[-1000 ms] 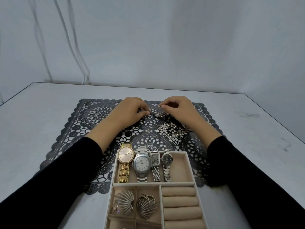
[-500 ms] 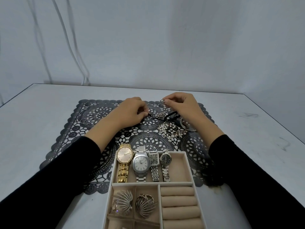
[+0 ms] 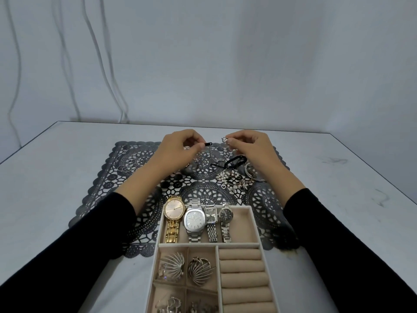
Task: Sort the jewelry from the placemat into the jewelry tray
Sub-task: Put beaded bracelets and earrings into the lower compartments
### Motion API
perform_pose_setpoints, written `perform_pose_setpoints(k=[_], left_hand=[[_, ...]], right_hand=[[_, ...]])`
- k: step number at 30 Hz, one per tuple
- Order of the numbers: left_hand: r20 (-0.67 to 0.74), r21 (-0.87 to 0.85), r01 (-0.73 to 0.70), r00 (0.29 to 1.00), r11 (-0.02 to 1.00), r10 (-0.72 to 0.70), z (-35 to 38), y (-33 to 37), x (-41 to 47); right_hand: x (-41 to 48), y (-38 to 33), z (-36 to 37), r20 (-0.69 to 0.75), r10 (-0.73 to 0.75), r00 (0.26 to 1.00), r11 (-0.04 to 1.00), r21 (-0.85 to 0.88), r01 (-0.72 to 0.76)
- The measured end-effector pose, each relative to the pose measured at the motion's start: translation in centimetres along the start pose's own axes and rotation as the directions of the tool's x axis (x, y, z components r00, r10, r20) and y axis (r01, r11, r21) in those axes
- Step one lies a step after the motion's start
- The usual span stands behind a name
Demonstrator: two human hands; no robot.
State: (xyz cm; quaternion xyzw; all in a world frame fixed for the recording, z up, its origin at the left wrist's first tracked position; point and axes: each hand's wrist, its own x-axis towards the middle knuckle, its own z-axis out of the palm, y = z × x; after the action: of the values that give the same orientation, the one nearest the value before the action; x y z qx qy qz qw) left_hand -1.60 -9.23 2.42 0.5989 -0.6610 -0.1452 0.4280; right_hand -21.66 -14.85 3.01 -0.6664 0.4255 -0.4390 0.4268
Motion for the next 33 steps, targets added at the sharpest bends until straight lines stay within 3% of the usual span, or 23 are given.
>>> perform_pose_setpoints(k=[33], left_hand=[[-0.266, -0.292, -0.072, 0.964, 0.954, -0.008, -8.6, 8.6, -12.9]], right_hand=[[-12.4, -8.6, -0.4, 0.034, -0.135, 0.99, 0.975, 0.184, 0.126]])
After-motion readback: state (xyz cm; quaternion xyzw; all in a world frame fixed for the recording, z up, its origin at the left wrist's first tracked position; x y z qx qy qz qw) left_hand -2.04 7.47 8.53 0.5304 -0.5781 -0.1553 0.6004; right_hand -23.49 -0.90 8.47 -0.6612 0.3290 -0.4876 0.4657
